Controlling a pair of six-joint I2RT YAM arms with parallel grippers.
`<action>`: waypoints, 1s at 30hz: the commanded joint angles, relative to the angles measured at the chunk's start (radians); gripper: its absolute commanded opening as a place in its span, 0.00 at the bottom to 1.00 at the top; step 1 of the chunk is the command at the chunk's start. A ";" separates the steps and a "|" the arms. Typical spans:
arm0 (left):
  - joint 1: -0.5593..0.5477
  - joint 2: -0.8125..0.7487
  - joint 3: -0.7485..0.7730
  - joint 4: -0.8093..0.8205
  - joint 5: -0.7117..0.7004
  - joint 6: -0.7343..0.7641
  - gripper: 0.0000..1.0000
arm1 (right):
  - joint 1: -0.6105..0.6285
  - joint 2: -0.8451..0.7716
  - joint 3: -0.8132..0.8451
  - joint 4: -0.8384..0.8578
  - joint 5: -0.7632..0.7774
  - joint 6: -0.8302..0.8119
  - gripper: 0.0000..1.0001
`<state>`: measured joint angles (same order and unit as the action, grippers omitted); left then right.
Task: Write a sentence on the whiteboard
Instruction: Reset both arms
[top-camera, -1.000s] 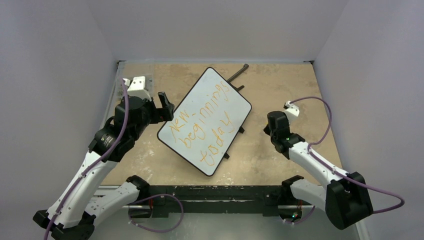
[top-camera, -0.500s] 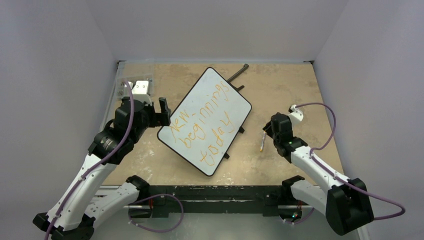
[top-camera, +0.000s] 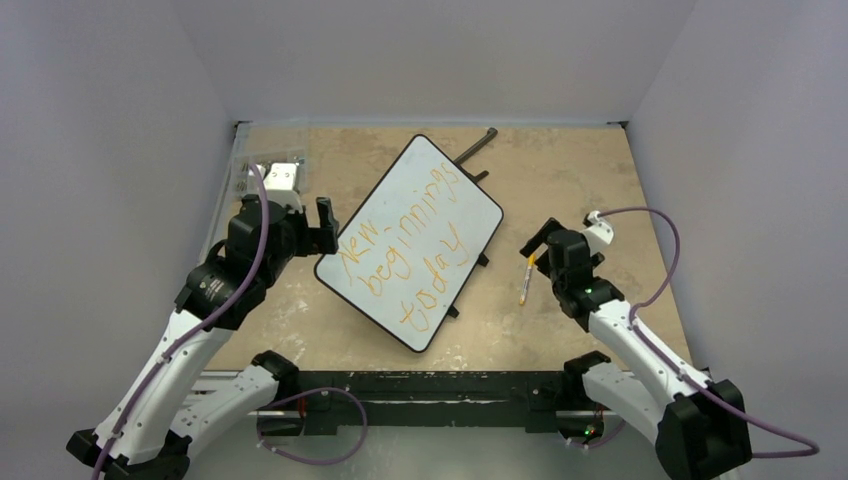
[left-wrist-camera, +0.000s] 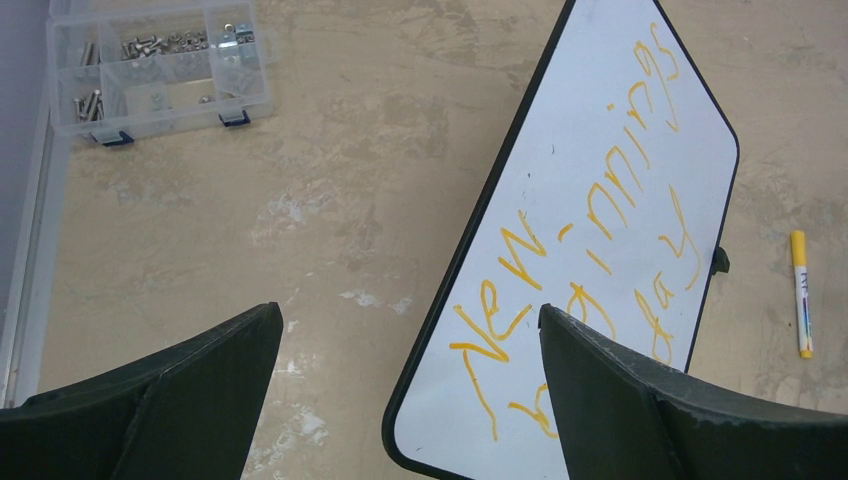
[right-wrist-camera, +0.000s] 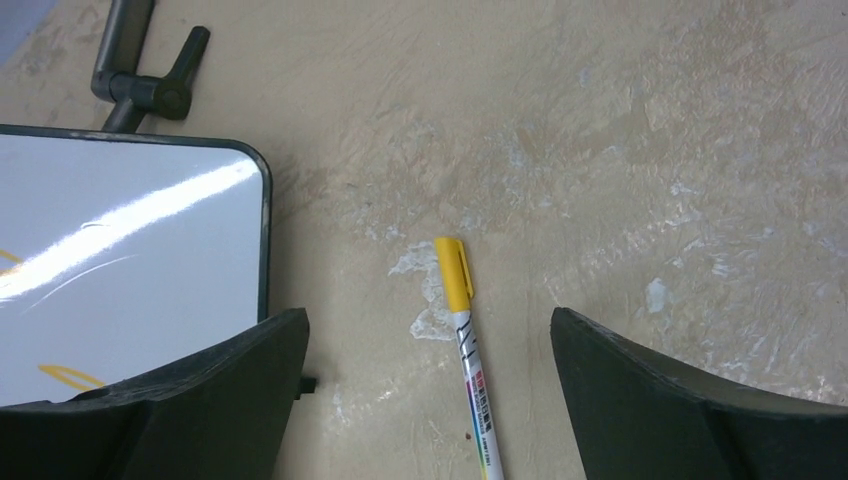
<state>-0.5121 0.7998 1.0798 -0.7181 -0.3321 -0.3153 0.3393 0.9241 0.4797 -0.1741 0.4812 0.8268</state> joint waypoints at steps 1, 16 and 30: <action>0.009 -0.017 -0.009 0.015 0.005 0.038 1.00 | -0.006 -0.076 0.091 -0.049 0.018 -0.068 0.99; 0.012 -0.117 -0.048 0.052 -0.064 0.033 1.00 | -0.005 -0.242 0.485 -0.164 -0.133 -0.330 0.99; 0.012 -0.196 -0.079 0.077 -0.088 0.033 1.00 | -0.004 -0.317 0.566 -0.072 -0.266 -0.354 0.99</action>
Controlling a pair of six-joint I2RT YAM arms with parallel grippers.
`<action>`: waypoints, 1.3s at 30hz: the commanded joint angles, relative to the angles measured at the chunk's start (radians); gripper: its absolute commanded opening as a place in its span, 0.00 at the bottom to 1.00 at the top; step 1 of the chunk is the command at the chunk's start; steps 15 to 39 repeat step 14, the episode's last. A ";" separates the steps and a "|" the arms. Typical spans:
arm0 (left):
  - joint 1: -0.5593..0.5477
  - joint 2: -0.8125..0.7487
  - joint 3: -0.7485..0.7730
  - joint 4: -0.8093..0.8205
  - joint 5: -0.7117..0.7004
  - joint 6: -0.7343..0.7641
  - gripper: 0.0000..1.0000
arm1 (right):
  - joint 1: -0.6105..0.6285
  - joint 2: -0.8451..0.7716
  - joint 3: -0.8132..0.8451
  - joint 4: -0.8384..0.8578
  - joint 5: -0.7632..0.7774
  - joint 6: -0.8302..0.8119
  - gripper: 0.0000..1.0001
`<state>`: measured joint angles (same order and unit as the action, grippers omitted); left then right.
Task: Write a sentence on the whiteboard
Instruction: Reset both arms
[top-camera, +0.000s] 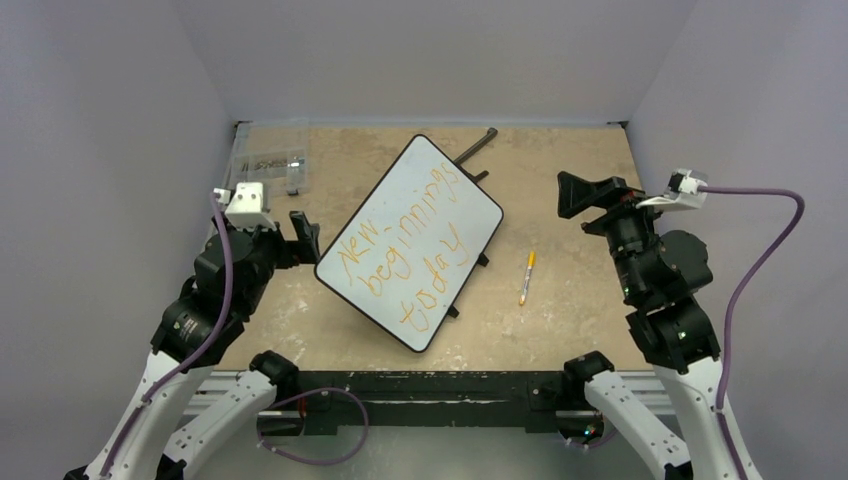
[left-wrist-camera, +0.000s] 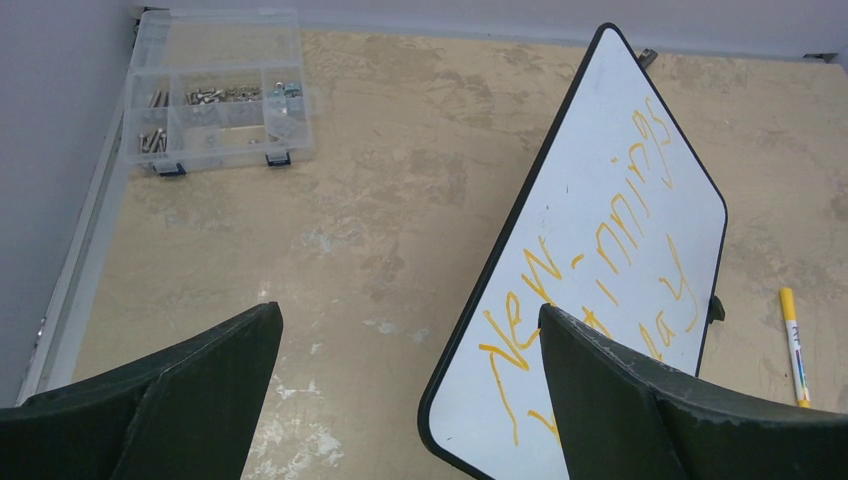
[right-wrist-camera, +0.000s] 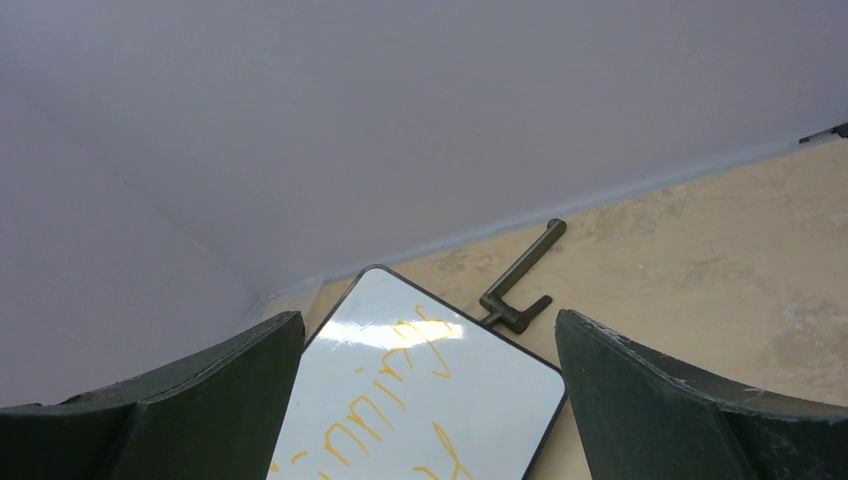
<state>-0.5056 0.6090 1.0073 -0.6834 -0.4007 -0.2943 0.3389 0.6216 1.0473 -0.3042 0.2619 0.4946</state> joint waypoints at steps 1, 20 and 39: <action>0.006 -0.006 -0.007 0.041 -0.020 0.012 1.00 | -0.004 -0.018 -0.006 0.062 -0.051 -0.022 0.99; 0.006 -0.012 -0.010 0.041 -0.016 0.012 1.00 | -0.004 -0.021 -0.013 0.069 -0.057 -0.027 0.99; 0.006 -0.012 -0.010 0.041 -0.016 0.012 1.00 | -0.004 -0.021 -0.013 0.069 -0.057 -0.027 0.99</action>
